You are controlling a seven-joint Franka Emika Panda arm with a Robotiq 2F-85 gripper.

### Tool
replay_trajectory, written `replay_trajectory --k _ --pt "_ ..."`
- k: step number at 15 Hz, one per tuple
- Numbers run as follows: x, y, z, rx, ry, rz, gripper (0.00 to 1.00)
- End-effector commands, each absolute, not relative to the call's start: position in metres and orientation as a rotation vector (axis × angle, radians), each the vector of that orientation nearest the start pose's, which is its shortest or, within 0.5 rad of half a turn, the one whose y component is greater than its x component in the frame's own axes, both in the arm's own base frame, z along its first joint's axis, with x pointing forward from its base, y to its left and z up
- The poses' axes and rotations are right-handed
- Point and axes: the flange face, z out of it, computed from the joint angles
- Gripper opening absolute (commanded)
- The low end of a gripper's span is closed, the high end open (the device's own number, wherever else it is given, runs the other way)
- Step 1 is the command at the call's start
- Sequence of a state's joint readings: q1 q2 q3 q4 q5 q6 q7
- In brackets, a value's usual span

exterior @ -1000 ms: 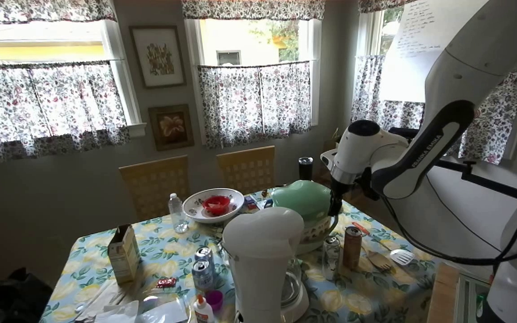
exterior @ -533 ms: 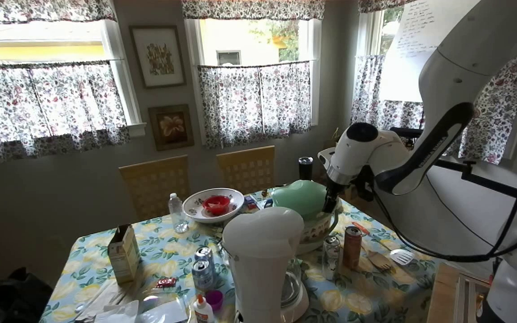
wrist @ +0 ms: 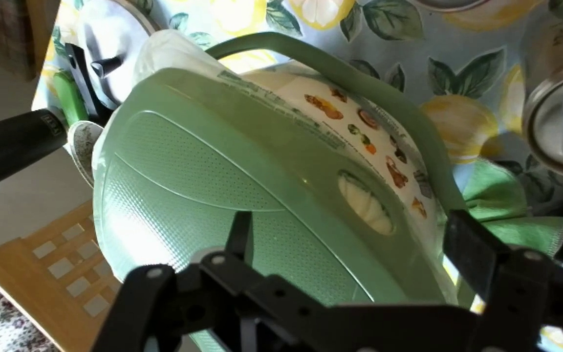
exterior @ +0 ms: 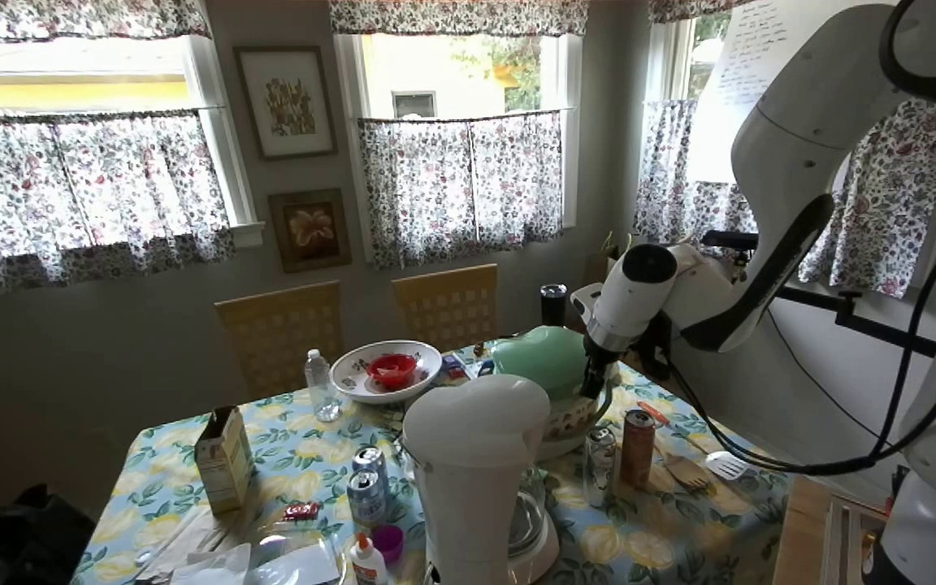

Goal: Open the white and green bin then place the two empty cans from the table inside the bin.

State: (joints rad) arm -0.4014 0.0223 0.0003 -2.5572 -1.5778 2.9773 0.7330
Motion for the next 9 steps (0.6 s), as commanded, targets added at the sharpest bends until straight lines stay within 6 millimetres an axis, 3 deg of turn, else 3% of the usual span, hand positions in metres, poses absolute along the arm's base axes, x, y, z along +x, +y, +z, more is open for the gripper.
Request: replay_trajectory --k 1,9 --pt "0.433 -0.104 0.253 -3.491 -0.710 -0.725 1.00" --pt "0.434 -0.096 0.219 -3.528 -0.718 -0.780 1.00"
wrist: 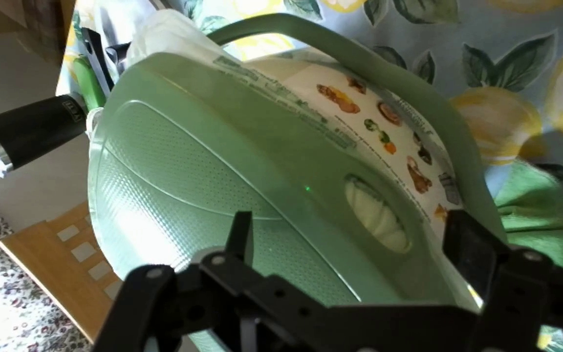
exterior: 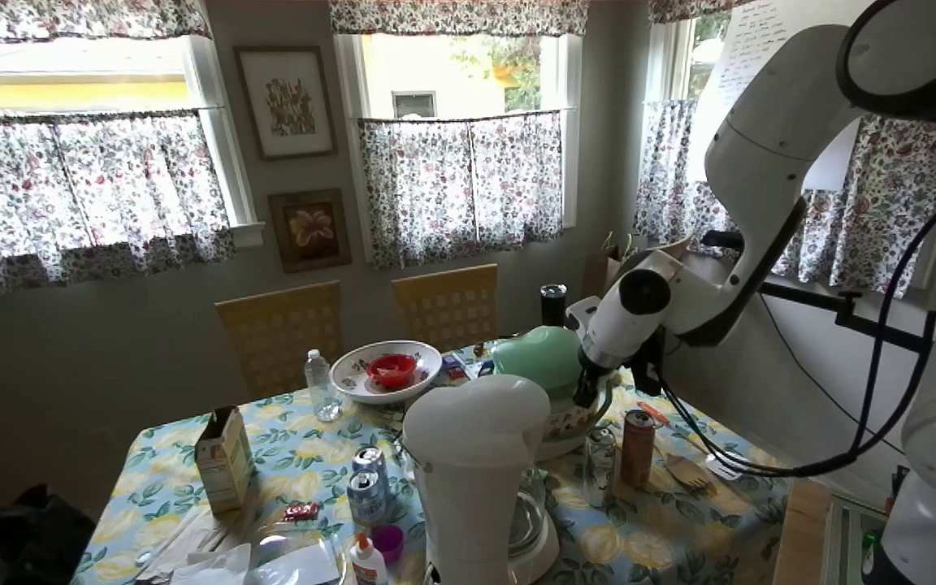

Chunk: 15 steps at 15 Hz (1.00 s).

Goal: Open the white and green bin then place the two empty cans from the table inside the bin.

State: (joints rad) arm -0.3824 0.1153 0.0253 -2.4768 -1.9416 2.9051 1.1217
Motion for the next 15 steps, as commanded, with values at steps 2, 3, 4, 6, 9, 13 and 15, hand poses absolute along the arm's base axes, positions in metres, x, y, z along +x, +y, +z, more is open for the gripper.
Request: replay_trajectory --k 2,3,4,6,9,13,15 --pt "0.4337 -0.0949 0.2115 2.481 0.503 0.546 1.00" --pt "0.4347 -0.0949 0.2091 2.474 0.495 0.549 1.00" --pt "0.4360 -0.0952 0.2090 2.463 0.488 0.557 1.00" --pt "0.4364 -0.0942 0.2108 2.451 0.473 0.578 1.00" --pt "0.4376 -0.0922 0.2125 2.436 0.454 0.614 1.00" --pt "0.4420 -0.0904 0.2149 2.430 0.415 0.670 1.00" --pt "0.4419 -0.0898 0.2137 2.429 0.404 0.680 1.00"
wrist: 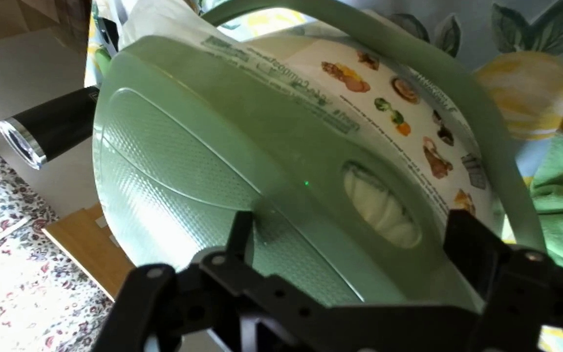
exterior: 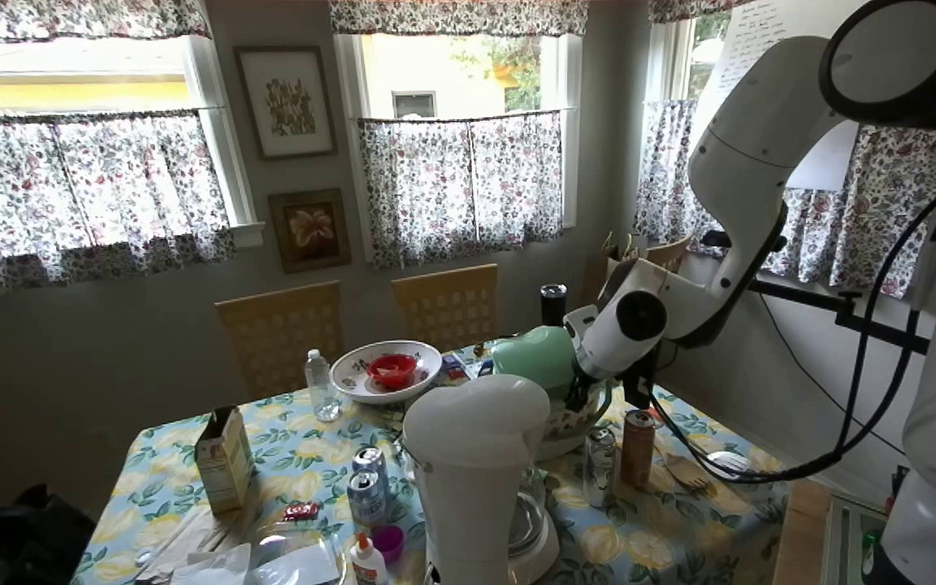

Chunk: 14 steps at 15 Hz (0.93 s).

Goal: Open the white and green bin then place the two empty cans from the table inside the bin.

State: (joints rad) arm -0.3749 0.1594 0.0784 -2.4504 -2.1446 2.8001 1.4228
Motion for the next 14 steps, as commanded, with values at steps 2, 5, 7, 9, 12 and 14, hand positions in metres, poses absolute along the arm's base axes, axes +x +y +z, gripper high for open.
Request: replay_trajectory --k 2,5,7,9,12,14 --pt "0.443 -0.089 0.215 2.429 0.392 0.690 1.00" --pt "0.443 -0.088 0.220 2.431 0.373 0.711 1.00" --pt "0.443 -0.087 0.227 2.427 0.362 0.726 1.00" --pt "0.442 -0.087 0.231 2.431 0.355 0.724 1.00" --pt "0.440 -0.087 0.235 2.432 0.352 0.713 1.00" --pt "0.439 -0.087 0.239 2.431 0.345 0.717 1.00"
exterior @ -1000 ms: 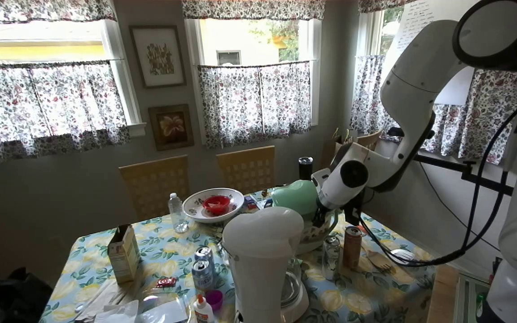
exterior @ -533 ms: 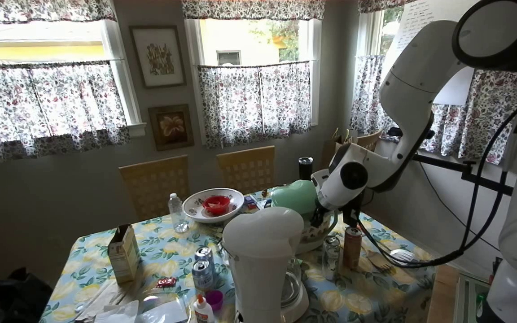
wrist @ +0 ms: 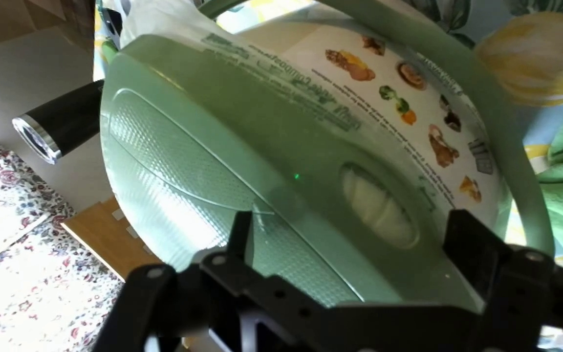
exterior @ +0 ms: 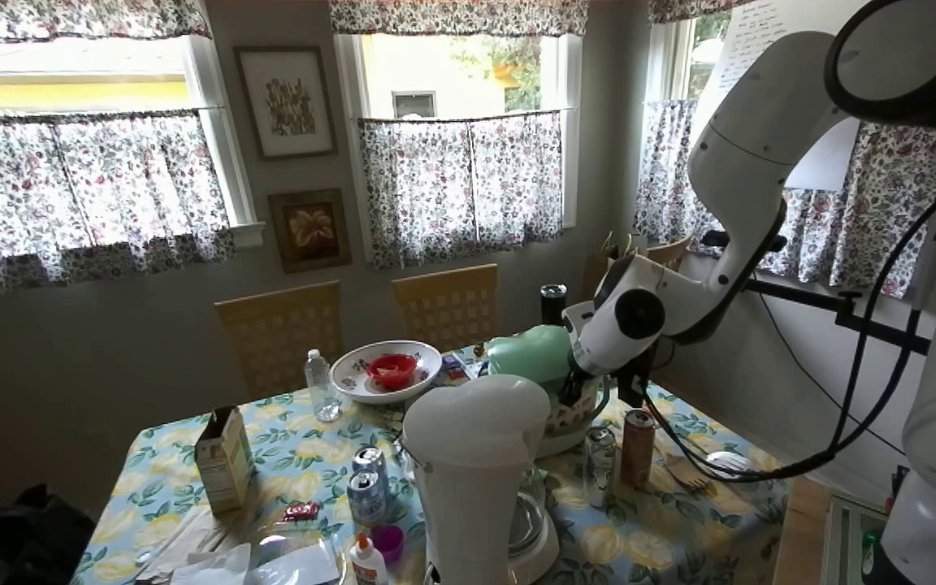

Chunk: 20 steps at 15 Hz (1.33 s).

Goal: Open the white and green bin then place the two empty cans from the table inside the bin.

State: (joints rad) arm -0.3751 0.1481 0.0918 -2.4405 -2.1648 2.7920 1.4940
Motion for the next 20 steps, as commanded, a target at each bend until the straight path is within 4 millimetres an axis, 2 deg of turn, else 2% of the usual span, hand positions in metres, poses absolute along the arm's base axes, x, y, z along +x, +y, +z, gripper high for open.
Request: replay_trajectory --k 1,12,20 --pt "0.439 -0.087 0.241 2.429 0.345 0.720 1.00" --pt "0.434 -0.086 0.261 2.409 0.350 0.743 1.00" --pt "0.435 -0.088 0.292 2.401 0.319 0.791 1.00"
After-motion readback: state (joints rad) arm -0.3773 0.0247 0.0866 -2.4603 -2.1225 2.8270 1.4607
